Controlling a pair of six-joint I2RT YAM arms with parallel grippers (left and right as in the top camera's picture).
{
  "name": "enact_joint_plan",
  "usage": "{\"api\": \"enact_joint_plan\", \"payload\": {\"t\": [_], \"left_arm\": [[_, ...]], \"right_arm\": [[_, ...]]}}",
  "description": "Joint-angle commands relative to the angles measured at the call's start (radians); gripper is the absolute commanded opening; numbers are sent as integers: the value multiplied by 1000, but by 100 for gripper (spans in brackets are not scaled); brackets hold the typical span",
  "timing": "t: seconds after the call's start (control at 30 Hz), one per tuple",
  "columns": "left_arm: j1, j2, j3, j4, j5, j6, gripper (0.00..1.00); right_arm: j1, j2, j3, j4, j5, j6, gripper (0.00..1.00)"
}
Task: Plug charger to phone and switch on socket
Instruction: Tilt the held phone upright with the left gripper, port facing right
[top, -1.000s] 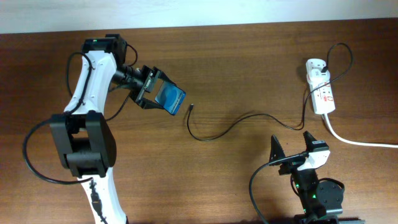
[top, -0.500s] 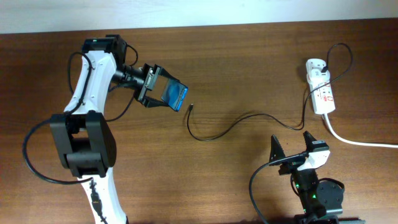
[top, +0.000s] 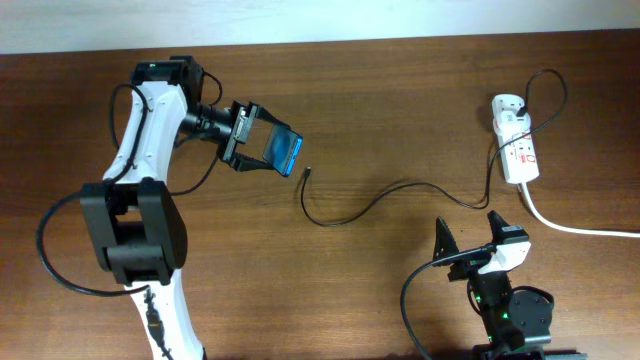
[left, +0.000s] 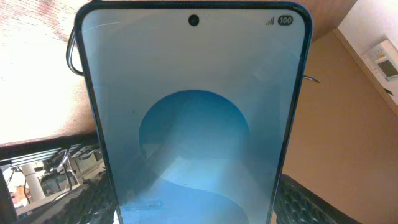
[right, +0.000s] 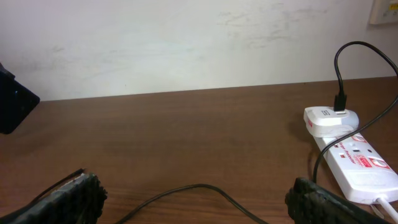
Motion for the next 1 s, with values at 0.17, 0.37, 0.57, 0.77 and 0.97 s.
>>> {"api": "enact_joint_plan", "payload": {"t": [0.17, 0.37, 0.57, 0.77, 0.97], "left_arm": [[4, 1, 29, 0, 51, -61, 0], [8, 1, 29, 0, 48, -100, 0], [8, 1, 29, 3, 44, -118, 0], [8, 1, 29, 3, -8, -118, 0], [8, 1, 29, 3, -32, -117, 0]], "right_arm": [[7, -6, -5, -6, 5, 8, 99], [7, -6, -5, -6, 5, 8, 98], [7, -6, -5, -6, 5, 8, 98], [7, -6, -5, -6, 5, 8, 98], [7, -6, -5, -6, 5, 8, 98]]}}
